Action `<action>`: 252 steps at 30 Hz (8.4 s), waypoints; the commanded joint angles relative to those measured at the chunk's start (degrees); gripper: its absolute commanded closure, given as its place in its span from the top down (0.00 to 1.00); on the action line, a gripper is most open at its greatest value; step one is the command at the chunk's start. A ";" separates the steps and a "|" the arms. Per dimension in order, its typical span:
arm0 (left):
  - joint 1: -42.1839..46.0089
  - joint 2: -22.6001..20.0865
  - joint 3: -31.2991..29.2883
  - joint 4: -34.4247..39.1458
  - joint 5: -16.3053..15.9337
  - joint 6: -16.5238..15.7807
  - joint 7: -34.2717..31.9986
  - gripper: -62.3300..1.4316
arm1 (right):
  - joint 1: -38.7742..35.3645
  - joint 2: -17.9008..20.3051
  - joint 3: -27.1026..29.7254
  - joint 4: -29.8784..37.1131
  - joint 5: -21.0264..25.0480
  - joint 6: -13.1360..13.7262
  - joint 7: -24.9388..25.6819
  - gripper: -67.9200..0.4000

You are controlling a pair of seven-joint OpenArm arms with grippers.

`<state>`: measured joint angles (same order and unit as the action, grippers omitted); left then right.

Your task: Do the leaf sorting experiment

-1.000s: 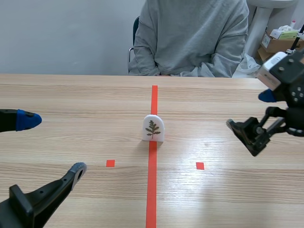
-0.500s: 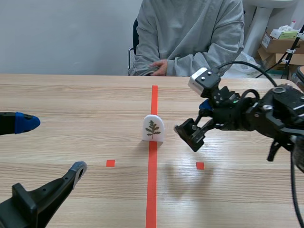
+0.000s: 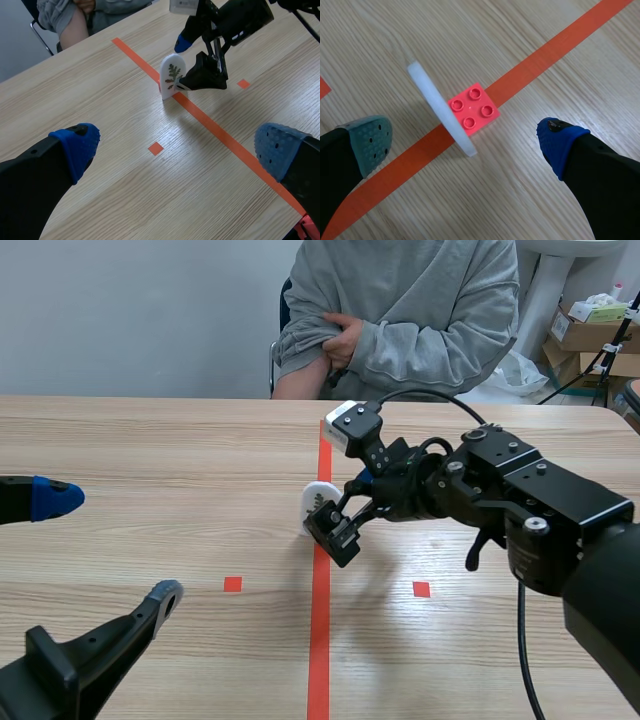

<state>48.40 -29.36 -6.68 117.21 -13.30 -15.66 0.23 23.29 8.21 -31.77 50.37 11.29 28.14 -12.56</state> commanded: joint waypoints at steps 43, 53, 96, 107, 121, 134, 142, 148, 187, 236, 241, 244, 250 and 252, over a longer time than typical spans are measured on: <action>-0.02 0.13 -0.20 0.22 -0.37 -0.11 -0.66 1.00 | 2.43 -3.28 -3.54 -1.66 -1.90 -0.72 3.78 0.04; -0.02 0.13 -0.20 0.22 -0.37 -0.11 -0.59 1.00 | 1.33 0.02 1.49 4.87 3.15 -9.62 -3.43 0.03; -0.02 0.13 -0.20 0.22 -0.57 -0.13 -0.59 1.00 | 7.85 12.39 33.00 -16.48 3.21 -19.80 0.02 0.29; -0.02 0.13 -0.20 0.22 -0.57 -0.13 -0.59 1.00 | 7.85 12.46 33.00 -16.44 0.24 -19.56 -2.47 0.95; -0.02 0.13 -0.20 0.22 -0.57 -0.13 -0.39 1.00 | -12.00 20.46 35.85 9.09 10.99 -8.85 -11.17 0.95; -0.02 0.13 -0.20 0.22 -0.57 -0.13 -0.42 1.00 | -51.06 21.62 52.61 54.40 24.79 10.23 -3.26 0.95; 0.00 0.15 -0.20 0.22 -0.63 -0.13 -0.48 1.00 | -58.05 19.78 55.98 62.27 32.96 14.58 -3.56 0.95; 0.00 0.13 -0.20 0.22 -1.01 -0.13 -0.85 1.00 | -60.94 17.90 56.22 62.84 33.31 14.58 -4.50 0.95; -0.02 0.11 -0.20 0.22 -0.98 -0.55 -3.45 1.00 | -60.59 15.13 56.19 62.84 31.41 14.58 -5.70 0.95; -0.02 0.11 -0.20 0.22 -0.96 -0.50 -3.39 1.00 | -60.59 15.13 56.19 62.84 31.34 14.58 -5.77 0.95; -0.02 0.13 -0.20 0.22 -0.96 -0.50 -3.39 1.00 | -60.59 15.13 56.19 62.84 31.34 14.58 -5.77 0.95; -0.02 0.13 -0.20 0.22 -0.96 -0.50 -3.39 1.00 | -60.59 15.13 56.19 62.84 31.34 14.58 -5.77 0.95; -0.02 0.13 -0.20 0.22 -0.96 -0.50 -3.39 1.00 | -60.59 15.13 56.19 62.84 31.36 14.58 -5.77 0.95; -0.02 0.13 -0.20 0.22 -0.96 -0.50 -3.39 1.00 | -60.59 15.13 56.19 62.84 31.36 14.58 -5.77 0.95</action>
<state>48.40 -29.39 -6.68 117.19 -13.56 -16.16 -2.20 -37.95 23.18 23.94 113.40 42.17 42.26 -19.38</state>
